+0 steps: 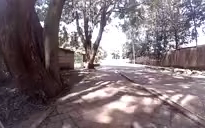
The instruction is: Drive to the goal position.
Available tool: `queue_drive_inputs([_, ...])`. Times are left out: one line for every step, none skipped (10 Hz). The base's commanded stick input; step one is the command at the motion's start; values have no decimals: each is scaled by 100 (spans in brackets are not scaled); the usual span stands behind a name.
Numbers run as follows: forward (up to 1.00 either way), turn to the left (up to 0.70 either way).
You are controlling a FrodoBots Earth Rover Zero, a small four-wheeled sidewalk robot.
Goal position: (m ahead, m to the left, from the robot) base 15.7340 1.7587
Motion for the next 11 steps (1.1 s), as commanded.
queue_drive_inputs([0, 0])
queue_drive_inputs([0, 0])
queue_drive_inputs([0, 0])
queue_drive_inputs([0, 0])
queue_drive_inputs([57, 0])
queue_drive_inputs([64, 0])
queue_drive_inputs([70, 0])
queue_drive_inputs([70, 0])
queue_drive_inputs([0, 0])
queue_drive_inputs([0, 0])
queue_drive_inputs([0, 0])
